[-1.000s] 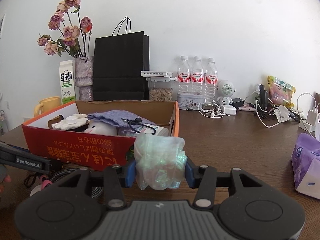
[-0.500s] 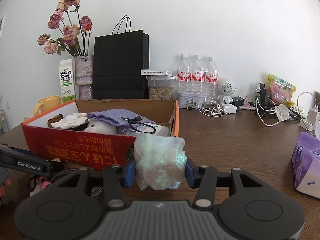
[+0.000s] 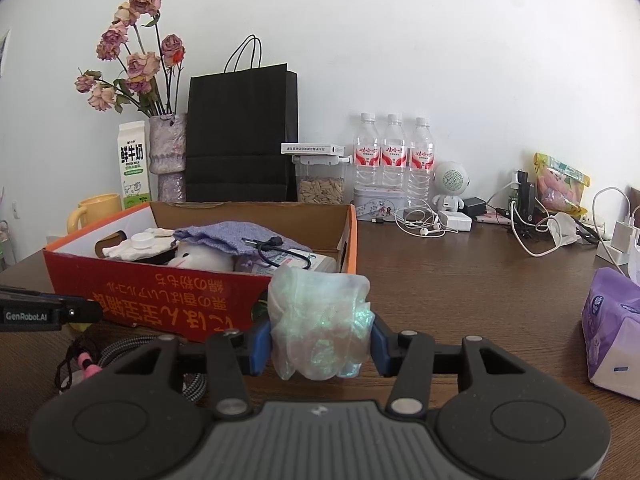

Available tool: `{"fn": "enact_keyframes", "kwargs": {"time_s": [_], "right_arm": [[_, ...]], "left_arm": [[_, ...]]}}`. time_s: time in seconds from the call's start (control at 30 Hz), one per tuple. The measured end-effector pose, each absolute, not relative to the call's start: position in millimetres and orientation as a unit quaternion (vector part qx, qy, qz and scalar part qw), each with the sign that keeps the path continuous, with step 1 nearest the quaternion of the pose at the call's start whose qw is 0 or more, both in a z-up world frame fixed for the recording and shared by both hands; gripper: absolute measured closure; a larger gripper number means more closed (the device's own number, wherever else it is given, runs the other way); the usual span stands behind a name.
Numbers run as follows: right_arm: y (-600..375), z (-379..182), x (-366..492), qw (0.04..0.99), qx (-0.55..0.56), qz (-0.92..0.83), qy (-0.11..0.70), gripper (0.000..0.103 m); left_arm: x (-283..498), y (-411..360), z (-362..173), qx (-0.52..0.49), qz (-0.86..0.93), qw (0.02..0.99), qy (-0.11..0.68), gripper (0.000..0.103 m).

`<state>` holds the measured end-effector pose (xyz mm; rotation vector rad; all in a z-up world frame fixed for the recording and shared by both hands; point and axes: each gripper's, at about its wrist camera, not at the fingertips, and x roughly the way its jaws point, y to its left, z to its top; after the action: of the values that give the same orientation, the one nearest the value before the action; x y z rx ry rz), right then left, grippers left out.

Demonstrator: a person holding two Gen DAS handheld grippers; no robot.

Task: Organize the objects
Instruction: 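Grasp the clear plastic bag with the right gripper while the left grasps the gold block, then carry the plastic bag and gold block into the box and open both grippers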

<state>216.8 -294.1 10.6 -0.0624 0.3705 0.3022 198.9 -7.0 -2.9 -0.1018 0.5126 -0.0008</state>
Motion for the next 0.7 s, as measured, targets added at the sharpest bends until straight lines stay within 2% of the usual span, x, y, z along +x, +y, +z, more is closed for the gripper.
{"fn": "enact_keyframes", "kwargs": {"time_s": [0.33,0.7], "right_arm": [[-279.7,31.9,200.3,0.971,-0.036,0.196,0.135,0.055],[-246.1,69.0,235.2,0.969,-0.045,0.222,0.101,0.055]], "left_arm": [[180.8,-9.6,34.1,-0.04,-0.028,0.98,0.195,0.081],[211.8,-5.5,62.8,-0.03,-0.024,0.986,0.164,0.081]]}}
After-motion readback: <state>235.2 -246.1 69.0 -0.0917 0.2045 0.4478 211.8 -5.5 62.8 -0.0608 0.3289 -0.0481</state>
